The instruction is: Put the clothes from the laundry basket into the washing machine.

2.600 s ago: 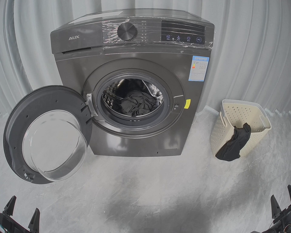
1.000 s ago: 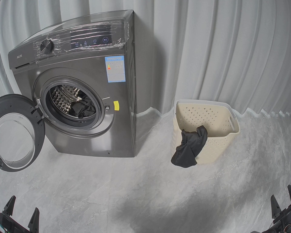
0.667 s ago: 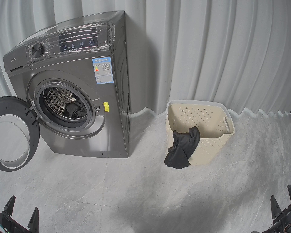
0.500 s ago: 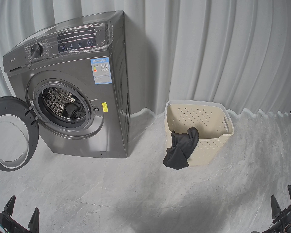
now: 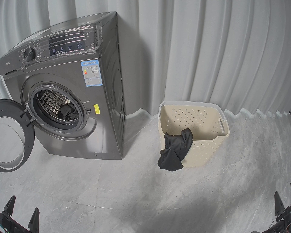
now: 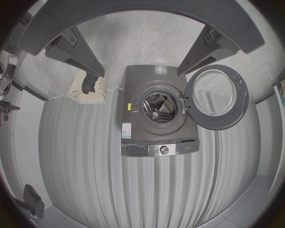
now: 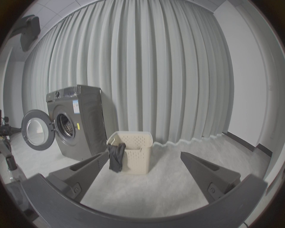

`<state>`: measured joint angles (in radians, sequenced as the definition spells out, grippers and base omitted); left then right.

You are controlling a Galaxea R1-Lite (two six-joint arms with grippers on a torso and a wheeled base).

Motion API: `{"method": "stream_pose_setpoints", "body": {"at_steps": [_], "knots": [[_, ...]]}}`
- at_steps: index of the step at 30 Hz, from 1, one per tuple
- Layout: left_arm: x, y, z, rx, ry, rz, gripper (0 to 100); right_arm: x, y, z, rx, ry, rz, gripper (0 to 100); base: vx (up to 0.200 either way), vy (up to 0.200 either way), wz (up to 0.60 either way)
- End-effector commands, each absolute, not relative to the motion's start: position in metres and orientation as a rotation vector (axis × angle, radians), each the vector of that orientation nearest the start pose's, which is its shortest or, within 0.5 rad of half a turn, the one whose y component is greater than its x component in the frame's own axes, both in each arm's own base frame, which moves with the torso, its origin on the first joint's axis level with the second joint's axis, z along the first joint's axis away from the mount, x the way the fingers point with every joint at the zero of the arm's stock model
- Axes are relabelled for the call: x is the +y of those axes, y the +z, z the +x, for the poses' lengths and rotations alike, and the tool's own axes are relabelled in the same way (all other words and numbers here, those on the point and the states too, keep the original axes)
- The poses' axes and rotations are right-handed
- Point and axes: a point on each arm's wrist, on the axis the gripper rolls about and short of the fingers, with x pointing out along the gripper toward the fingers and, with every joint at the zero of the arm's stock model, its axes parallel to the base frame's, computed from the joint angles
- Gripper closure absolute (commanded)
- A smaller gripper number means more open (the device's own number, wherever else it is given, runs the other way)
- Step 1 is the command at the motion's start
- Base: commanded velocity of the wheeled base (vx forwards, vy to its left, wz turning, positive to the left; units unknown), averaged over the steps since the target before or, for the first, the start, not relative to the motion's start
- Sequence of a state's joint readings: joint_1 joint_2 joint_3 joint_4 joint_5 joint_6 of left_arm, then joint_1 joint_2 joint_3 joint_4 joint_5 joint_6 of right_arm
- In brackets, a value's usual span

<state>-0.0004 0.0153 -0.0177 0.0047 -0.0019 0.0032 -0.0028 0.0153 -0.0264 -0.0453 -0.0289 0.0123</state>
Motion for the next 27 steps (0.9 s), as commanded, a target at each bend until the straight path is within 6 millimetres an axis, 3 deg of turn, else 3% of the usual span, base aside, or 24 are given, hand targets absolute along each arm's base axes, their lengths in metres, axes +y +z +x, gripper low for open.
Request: {"method": "stream_pose_setpoints", "body": {"at_steps": [1,3,4,6,10,13,16,24,27], "knots": [[0.0,0.075,-0.023,0.003,-0.002,0.005,0,-0.001,0.12,-0.037,-0.204,-0.019,0.041,0,0.2,0.0,0.0],[0.0,0.075,-0.023,0.003,-0.002,0.006,0,0.0,0.126,-0.034,-0.132,-0.001,0.057,0,0.2,0.0,0.0],[0.0,0.075,-0.023,0.003,-0.002,0.006,0,0.001,0.128,-0.021,0.018,0.079,0.065,0,0.0,0.0,0.0],[0.0,0.075,-0.023,0.003,-0.002,0.006,0,0.002,0.132,-0.009,0.105,0.147,0.071,0,0.0,0.0,0.0],[0.0,0.075,-0.023,0.003,0.0,0.005,0,0.008,0.152,0.039,0.336,0.26,0.17,0,0.0,0.0,0.0],[0.0,0.075,-0.023,0.003,0.0,0.002,0,0.013,0.157,0.073,0.404,0.264,0.189,0,0.0,-0.067,0.0],[0.0,0.075,-0.023,0.003,0.0,0.0,0,0.019,0.156,0.097,0.408,0.297,0.181,0,0.0,-0.2,0.0],[0.0,0.075,-0.023,0.003,0.0,0.002,0,0.031,0.139,0.13,0.551,0.324,0.211,0,0.0,-0.2,0.0],[0.0,0.075,-0.023,0.003,0.0,0.003,0,0.035,0.133,0.145,0.594,0.321,0.229,0,0.0,0.0,0.0]]}}
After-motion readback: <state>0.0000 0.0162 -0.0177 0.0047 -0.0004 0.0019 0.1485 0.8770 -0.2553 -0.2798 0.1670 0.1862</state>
